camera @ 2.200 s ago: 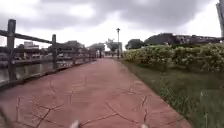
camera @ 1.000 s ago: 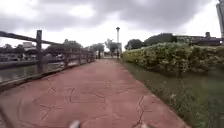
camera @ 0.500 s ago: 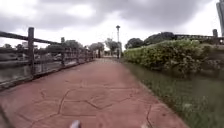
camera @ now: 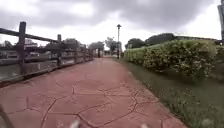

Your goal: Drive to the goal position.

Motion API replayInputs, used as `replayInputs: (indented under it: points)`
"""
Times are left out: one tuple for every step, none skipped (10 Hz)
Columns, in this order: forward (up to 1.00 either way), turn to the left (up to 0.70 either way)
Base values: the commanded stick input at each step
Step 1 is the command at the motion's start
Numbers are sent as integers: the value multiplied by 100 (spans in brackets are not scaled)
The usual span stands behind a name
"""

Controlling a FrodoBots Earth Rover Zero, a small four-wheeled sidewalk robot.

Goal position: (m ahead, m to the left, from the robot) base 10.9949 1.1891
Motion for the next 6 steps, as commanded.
replayInputs:
  points:
    - [70, 2]
    - [70, 7]
    - [70, 29]
    - [70, 35]
    - [70, 35]
    - [70, 35]
